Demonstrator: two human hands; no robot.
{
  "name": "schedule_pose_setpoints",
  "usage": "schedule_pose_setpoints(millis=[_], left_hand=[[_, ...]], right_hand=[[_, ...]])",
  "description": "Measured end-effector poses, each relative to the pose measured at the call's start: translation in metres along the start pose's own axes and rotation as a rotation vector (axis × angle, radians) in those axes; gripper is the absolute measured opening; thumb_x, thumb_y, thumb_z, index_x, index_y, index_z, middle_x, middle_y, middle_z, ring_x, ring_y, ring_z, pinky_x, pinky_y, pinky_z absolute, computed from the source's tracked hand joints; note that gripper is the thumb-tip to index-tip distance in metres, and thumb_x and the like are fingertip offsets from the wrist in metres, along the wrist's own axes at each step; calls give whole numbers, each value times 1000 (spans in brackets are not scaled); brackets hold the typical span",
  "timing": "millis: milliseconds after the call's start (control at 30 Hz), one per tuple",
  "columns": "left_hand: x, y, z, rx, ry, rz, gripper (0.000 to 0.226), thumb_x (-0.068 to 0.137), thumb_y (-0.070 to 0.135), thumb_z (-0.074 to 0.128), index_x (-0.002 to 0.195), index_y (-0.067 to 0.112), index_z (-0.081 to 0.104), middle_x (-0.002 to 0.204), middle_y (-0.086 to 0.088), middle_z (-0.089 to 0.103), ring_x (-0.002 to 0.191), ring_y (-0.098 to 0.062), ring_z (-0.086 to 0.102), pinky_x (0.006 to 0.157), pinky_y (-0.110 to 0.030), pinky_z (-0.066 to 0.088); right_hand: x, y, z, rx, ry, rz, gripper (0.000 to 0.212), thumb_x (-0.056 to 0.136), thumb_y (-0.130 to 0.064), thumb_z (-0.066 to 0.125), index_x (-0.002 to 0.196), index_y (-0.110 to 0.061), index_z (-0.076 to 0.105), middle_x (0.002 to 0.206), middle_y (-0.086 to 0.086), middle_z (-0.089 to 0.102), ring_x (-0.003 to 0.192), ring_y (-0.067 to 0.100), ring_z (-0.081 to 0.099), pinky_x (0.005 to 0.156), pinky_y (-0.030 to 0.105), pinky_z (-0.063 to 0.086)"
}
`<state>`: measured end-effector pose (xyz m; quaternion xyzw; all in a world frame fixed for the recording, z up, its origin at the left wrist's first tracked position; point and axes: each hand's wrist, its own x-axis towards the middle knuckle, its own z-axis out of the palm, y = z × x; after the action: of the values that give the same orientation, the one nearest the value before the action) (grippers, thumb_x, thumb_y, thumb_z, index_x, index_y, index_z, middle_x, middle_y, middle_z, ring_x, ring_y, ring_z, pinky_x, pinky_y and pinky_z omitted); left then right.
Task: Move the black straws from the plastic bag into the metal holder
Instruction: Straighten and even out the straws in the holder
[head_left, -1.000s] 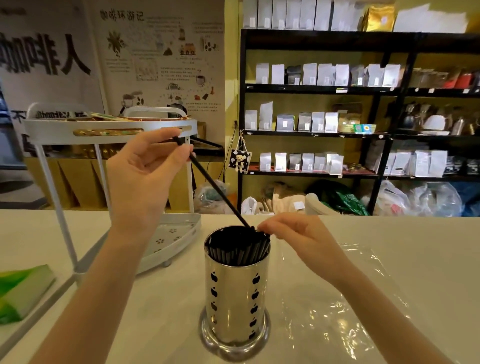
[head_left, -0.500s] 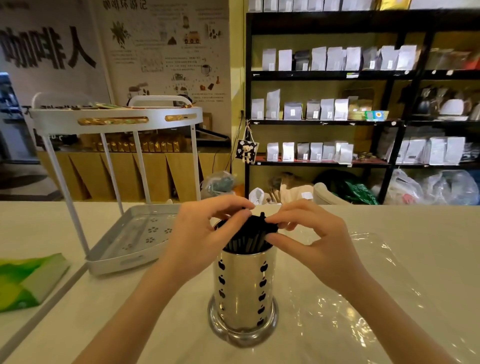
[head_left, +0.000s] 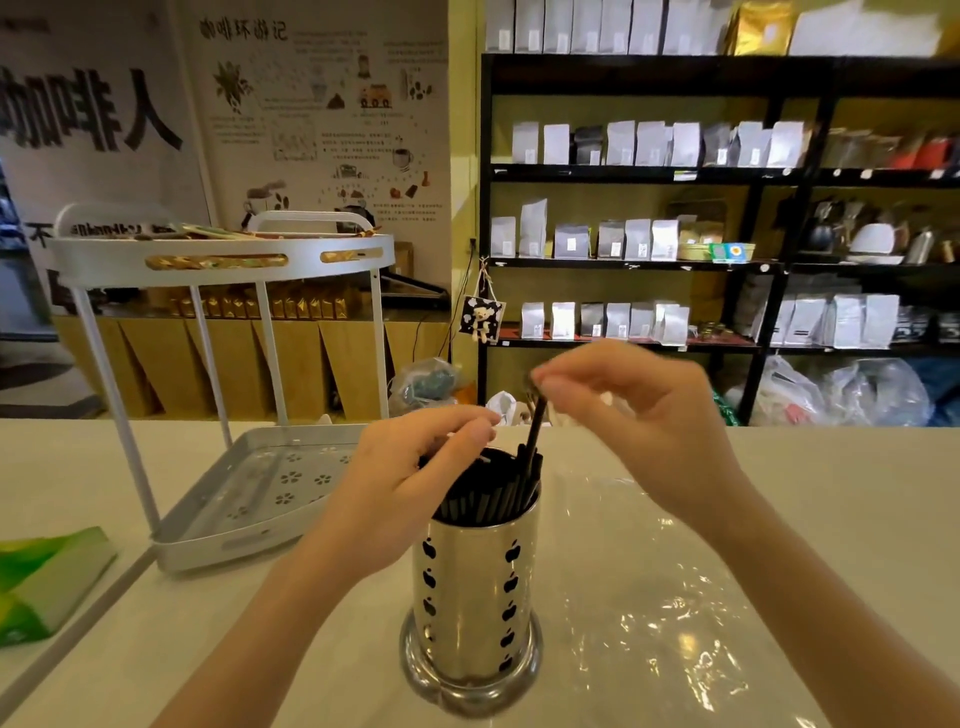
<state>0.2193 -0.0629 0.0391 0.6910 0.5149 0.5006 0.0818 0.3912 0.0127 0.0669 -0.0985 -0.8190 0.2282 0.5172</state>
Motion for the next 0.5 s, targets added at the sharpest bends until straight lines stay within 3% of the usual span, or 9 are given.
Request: schedule_pose_setpoints(millis=[133,233,367,500], left_hand=[[8,7,-2,31,-89,-37,34,71,63,49,103,50,49,95,26,65,95,10,56,78,-8,47],[11,11,-2,20,-125,-51,39,65,53,48,103,44,53,96,26,63,94,10,57,76,-6,47],[11,16,-8,-150,-69,-40,28,65,37,56,91,35,64,84,18,72,84,1,66,71,-13,52],[12,19,-24,-192,87,27,18,74,15,59,88,21,67,76,13,74,71,-5,69,67,-10,51]], right_hand=[[36,-22,-22,69,123,-63,17,89,-8,55,89,-22,63,66,-16,66,57,4,61,59,14,52],[55,-32,-35,97,257,-80,16,91,-9,52,89,-20,63,65,-13,66,57,7,62,58,21,56],[60,-29,-45,225,453,2,12,92,-10,53,88,-15,63,63,-11,69,57,7,65,58,21,56],[50,-16,-45,367,528,142,14,93,-10,50,89,-13,64,63,-7,69,56,7,65,57,20,56]])
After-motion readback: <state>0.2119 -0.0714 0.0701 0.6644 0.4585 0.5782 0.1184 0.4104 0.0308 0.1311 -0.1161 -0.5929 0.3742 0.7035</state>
